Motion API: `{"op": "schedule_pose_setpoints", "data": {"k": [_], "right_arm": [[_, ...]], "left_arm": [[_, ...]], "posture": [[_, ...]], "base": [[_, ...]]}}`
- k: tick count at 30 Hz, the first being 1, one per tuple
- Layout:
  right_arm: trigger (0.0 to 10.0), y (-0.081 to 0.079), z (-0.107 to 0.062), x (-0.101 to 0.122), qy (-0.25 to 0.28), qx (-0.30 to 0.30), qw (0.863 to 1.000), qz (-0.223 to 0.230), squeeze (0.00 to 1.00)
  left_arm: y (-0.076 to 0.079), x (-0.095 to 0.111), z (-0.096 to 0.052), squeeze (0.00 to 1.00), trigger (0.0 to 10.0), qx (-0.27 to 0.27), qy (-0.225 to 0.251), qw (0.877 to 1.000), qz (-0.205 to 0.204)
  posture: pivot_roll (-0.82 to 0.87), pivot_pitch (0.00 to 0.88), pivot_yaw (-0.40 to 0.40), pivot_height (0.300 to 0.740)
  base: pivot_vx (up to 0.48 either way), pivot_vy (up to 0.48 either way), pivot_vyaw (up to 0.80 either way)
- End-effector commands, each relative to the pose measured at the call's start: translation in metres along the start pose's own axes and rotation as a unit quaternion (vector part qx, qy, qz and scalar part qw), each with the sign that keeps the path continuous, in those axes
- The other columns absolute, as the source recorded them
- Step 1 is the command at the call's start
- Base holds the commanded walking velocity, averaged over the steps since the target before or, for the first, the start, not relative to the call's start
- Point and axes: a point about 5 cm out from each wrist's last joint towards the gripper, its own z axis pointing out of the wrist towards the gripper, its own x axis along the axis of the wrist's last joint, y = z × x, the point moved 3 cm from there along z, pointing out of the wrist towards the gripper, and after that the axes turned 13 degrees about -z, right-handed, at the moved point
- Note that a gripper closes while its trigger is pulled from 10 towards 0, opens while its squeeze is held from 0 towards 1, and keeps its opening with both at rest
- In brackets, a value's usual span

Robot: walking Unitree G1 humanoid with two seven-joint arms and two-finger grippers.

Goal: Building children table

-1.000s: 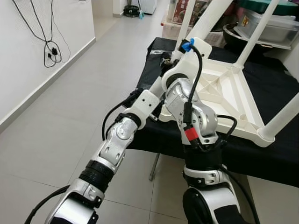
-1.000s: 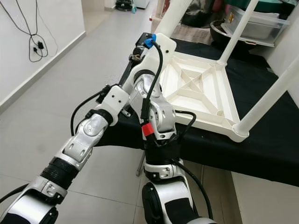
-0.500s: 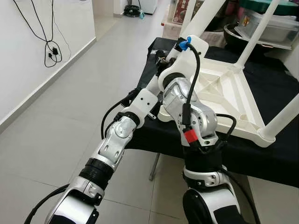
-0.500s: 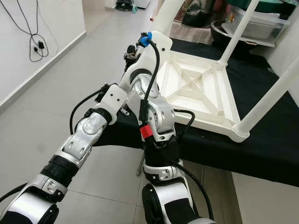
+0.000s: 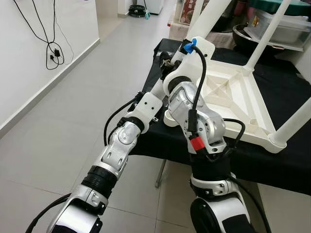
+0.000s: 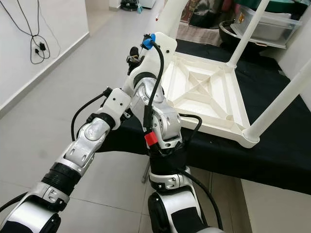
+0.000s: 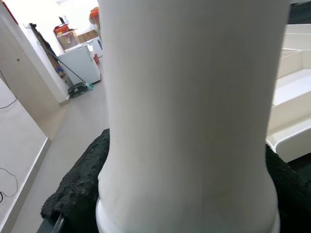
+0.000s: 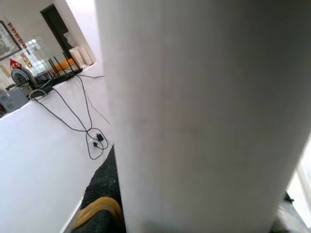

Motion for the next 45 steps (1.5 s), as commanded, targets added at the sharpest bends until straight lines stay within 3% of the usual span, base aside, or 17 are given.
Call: {"op": "schedule_pose_setpoints", "data": {"k": [1, 2, 3, 11, 12, 18, 23, 26, 28, 31, 33, 36, 38, 39, 42, 43, 45], "right_arm": [[10.0, -0.019, -0.009, -0.027, -0.038, 0.031, 0.999, 0.015, 0.00], [10.0, -0.018, -0.009, -0.028, -0.031, 0.033, 0.999, -0.002, 0.00], [10.0, -0.016, -0.008, -0.028, -0.022, 0.041, 0.999, -0.013, 1.00], [10.0, -0.011, -0.008, -0.028, 0.000, 0.055, 0.998, -0.039, 1.00], [10.0, -0.010, -0.009, -0.026, 0.010, 0.063, 0.997, -0.038, 0.00], [10.0, -0.008, -0.008, -0.022, 0.033, 0.100, 0.994, -0.023, 0.00], [10.0, 0.011, -0.004, -0.011, 0.084, 0.223, 0.970, -0.046, 0.00], [10.0, 0.016, -0.004, -0.010, 0.088, 0.250, 0.963, -0.054, 0.00], [10.0, 0.021, -0.009, -0.013, 0.068, 0.348, 0.933, -0.060, 0.00], [10.0, 0.023, -0.020, -0.017, 0.048, 0.434, 0.897, -0.068, 0.00], [10.0, 0.022, -0.023, -0.018, 0.044, 0.452, 0.889, -0.060, 0.00], [10.0, 0.018, -0.051, -0.024, 0.010, 0.570, 0.821, -0.020, 0.00], [10.0, 0.019, -0.061, -0.028, 0.002, 0.609, 0.793, -0.014, 0.00], [10.0, 0.019, -0.061, -0.028, 0.002, 0.609, 0.793, -0.014, 0.00], [10.0, 0.021, -0.066, -0.030, -0.002, 0.634, 0.774, -0.001, 0.00], [10.0, 0.023, -0.067, -0.030, -0.001, 0.643, 0.766, 0.014, 0.00], [10.0, 0.024, -0.067, -0.029, 0.001, 0.645, 0.764, 0.020, 0.00]], "left_arm": [[0.005, 0.000, -0.001, 0.00, 10.0, -0.010, -0.002, 1.000, -0.003], [0.005, -0.001, -0.003, 0.00, 10.0, -0.011, -0.005, 1.000, -0.002], [0.004, -0.002, -0.005, 0.00, 10.0, -0.010, -0.006, 1.000, 0.001], [-0.001, -0.009, -0.015, 0.00, 10.0, -0.011, -0.015, 1.000, 0.011], [-0.001, -0.010, -0.018, 0.00, 10.0, -0.016, -0.015, 1.000, 0.014], [0.000, -0.009, -0.027, 0.00, 10.0, -0.037, -0.017, 0.999, -0.005], [0.005, -0.008, -0.052, 0.00, 10.0, -0.103, -0.016, 0.994, -0.035], [0.005, -0.009, -0.058, 0.00, 10.0, -0.114, -0.022, 0.992, -0.040], [0.011, -0.011, -0.077, 0.00, 10.0, -0.154, -0.040, 0.985, -0.070], [0.015, -0.013, -0.093, 0.00, 10.0, -0.185, -0.057, 0.977, -0.087], [0.015, -0.014, -0.095, 0.00, 10.0, -0.189, -0.062, 0.976, -0.091], [0.017, -0.015, -0.111, 0.00, 10.0, -0.210, -0.083, 0.967, -0.119], [0.021, -0.015, -0.120, 0.00, 10.0, -0.224, -0.095, 0.959, -0.146], [0.021, -0.015, -0.120, 0.00, 10.0, -0.224, -0.095, 0.959, -0.146], [0.029, -0.016, -0.133, 0.00, 10.0, -0.247, -0.112, 0.945, -0.181], [0.037, -0.017, -0.145, 0.00, 10.0, -0.272, -0.130, 0.931, -0.207], [0.040, -0.018, -0.149, 0.00, 10.0, -0.282, -0.137, 0.924, -0.217]], "posture": [[0.06, 0.083, -0.115, 0.740], [0.07, 0.088, -0.113, 0.740], [0.07, 0.083, -0.112, 0.740], [0.07, 0.088, -0.108, 0.740], [0.07, 0.101, -0.107, 0.740], [0.07, 0.099, -0.100, 0.740], [0.10, 0.102, -0.104, 0.740], [0.10, 0.102, -0.102, 0.740], [0.09, 0.107, -0.096, 0.740], [0.09, 0.113, -0.094, 0.740], [0.09, 0.113, -0.094, 0.740], [0.10, 0.121, -0.091, 0.740], [0.10, 0.117, -0.090, 0.740], [0.10, 0.117, -0.090, 0.740], [0.10, 0.113, -0.087, 0.740], [0.10, 0.108, -0.088, 0.740], [0.10, 0.108, -0.088, 0.740]], "base": [[0.000, 0.000, 0.00], [0.000, 0.000, 0.00], [0.000, 0.000, 0.00], [0.000, 0.000, 0.00], [0.000, 0.000, 0.00], [0.000, 0.000, 0.00], [0.000, 0.000, 0.00], [0.000, 0.000, 0.00], [0.000, 0.000, 0.00], [0.000, 0.000, 0.00], [0.000, 0.000, 0.00], [0.000, 0.000, 0.00], [0.000, 0.000, 0.00], [0.000, 0.000, 0.00], [0.000, 0.000, 0.00], [0.000, 0.000, 0.00], [0.000, 0.000, 0.00]]}}
